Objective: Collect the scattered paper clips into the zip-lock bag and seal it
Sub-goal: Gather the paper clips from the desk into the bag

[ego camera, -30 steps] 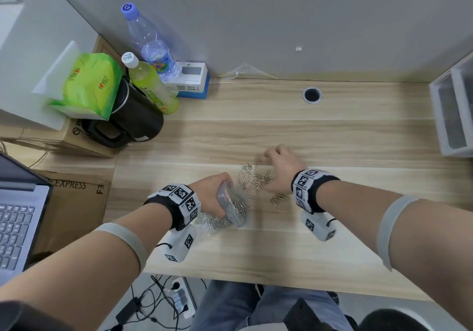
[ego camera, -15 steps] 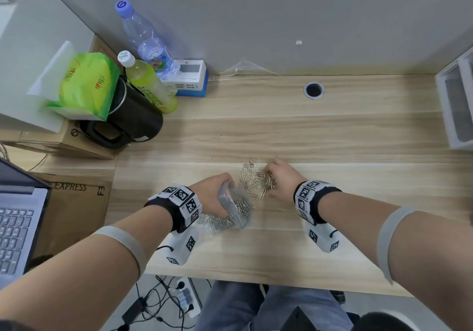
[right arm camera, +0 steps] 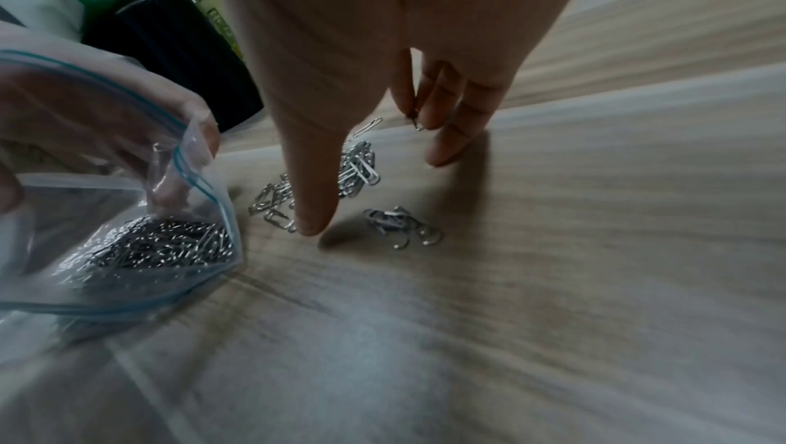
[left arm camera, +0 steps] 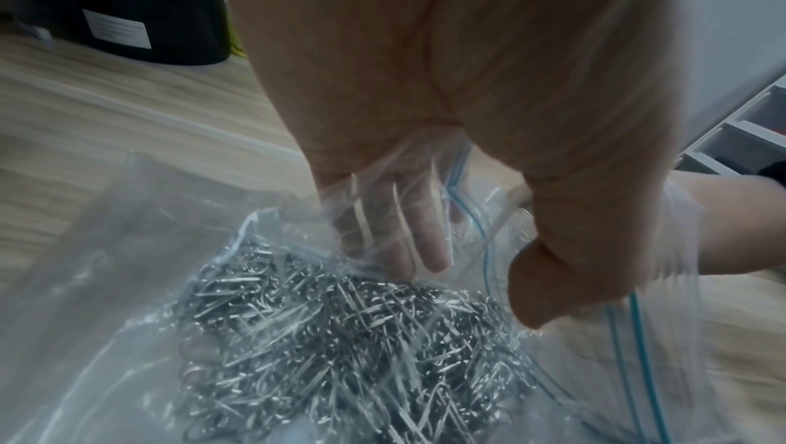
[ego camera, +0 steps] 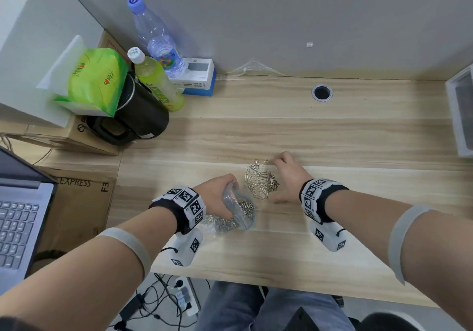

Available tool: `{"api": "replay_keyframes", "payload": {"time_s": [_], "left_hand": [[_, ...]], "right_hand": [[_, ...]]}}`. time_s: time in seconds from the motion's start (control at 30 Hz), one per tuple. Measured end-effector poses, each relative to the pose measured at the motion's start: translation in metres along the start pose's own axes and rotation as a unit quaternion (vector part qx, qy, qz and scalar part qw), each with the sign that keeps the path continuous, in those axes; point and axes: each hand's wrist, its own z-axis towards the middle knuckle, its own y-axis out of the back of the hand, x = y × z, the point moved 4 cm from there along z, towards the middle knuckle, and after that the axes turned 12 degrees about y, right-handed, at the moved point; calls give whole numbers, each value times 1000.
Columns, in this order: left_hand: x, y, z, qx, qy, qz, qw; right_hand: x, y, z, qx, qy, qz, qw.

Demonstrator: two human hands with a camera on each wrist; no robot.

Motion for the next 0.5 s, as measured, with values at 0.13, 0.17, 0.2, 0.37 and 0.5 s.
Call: {"api": "replay_keyframes", "payload": {"time_s": [0.13, 0.17, 0.2, 0.37, 0.5], "left_hand": [[2, 0, 1, 3, -1, -4, 1000], [2, 1, 1, 2, -1, -4, 1000], [2, 1, 1, 2, -1, -2, 1000], [3, 2, 1, 8, 3, 1, 1000], [3, 3, 2, 10, 1, 12, 1000]], "right_hand": [[11, -12, 7, 26, 37, 26, 999], [14, -11, 8, 29, 44, 33, 998], [15, -10, 10, 27, 53, 35, 998], [0, 15, 6, 31, 44, 3, 999], [-17, 23, -5, 109, 23, -14, 994]]}}
